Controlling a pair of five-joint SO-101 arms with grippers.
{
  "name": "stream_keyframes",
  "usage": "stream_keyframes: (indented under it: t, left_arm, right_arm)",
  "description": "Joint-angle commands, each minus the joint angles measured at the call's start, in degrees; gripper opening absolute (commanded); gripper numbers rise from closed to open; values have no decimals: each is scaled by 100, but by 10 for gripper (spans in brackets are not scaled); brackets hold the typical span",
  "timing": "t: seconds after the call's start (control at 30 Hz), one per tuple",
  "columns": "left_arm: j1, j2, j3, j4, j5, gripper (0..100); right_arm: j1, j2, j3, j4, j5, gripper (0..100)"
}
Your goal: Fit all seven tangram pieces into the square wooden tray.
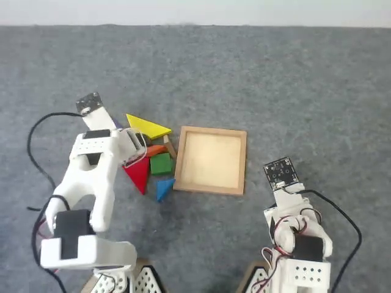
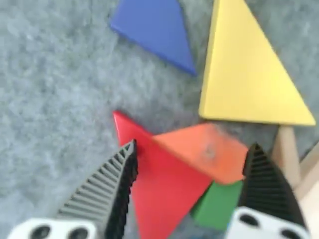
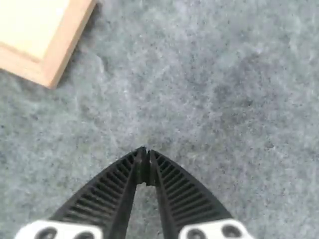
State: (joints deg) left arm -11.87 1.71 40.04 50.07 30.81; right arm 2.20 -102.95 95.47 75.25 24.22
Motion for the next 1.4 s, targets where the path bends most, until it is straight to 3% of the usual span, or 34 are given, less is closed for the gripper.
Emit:
stream_keyframes:
  t: [0.0,0.1,0.27,0.63,0.87,1.07,1.17,1.37]
  left_arm:
    - [0,484,-277,440,97,328]
    - [26,791,-523,1020,9,328]
    - [26,967,-875,1758,-826,328]
    - [-264,949,-989,2022,-1644,327]
    - [-404,26,-1578,2163,-3754,295]
    - [26,-1714,-927,2708,-4615,312]
    - [141,-2136,-119,2497,-4738,320]
    - [176,-1943,848,1266,-4466,320]
  right_arm:
    - [-48,-92,97,13,44,8]
    - [-48,-92,97,13,44,8]
    - [-48,-92,97,13,44,8]
    - [-48,-92,97,13,44,8]
    - [-48,-92,97,13,44,8]
    - [-48,-92,97,13,44,8]
    - [-48,-92,97,13,44,8]
    - [-48,-92,97,13,44,8]
